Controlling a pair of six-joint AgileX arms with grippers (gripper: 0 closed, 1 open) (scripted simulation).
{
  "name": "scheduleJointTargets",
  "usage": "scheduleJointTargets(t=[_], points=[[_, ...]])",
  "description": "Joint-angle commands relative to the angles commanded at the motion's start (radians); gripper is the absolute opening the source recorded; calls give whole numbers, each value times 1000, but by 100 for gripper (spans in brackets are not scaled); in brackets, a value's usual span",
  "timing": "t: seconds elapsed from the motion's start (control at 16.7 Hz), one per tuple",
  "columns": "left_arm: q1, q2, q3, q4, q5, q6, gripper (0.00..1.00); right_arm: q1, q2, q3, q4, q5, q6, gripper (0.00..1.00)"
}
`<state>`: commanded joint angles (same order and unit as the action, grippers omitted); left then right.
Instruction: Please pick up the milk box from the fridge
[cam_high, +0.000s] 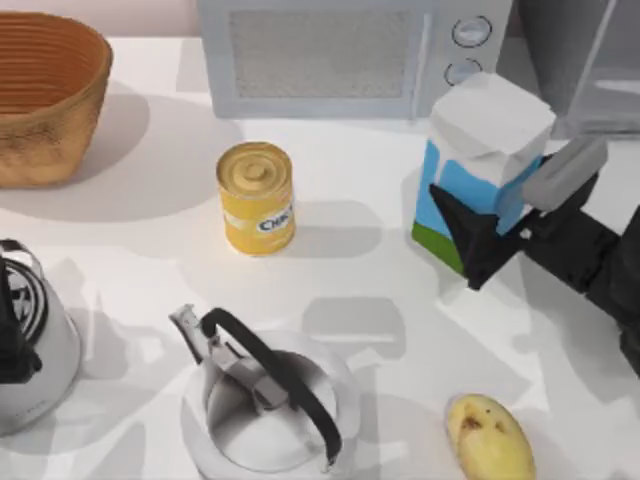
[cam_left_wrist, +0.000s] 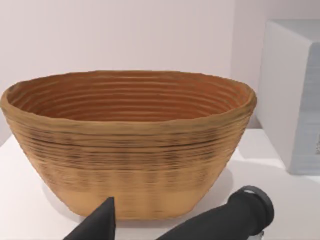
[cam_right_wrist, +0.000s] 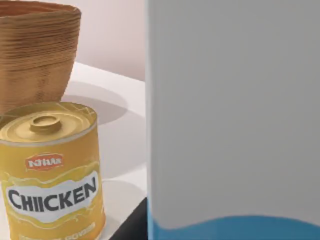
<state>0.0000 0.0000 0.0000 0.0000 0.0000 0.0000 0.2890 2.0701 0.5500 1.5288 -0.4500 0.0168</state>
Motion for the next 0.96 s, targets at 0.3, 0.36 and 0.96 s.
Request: scheduleJointTargets(t=[0.3,0.36,0.96], points=[[0,0,0,0,0,0,100,0,0,0,0,0,0,60],[0,0,0,0,0,0,100,0,0,0,0,0,0,68],[0,0,0,0,0,0,100,0,0,0,0,0,0,100]])
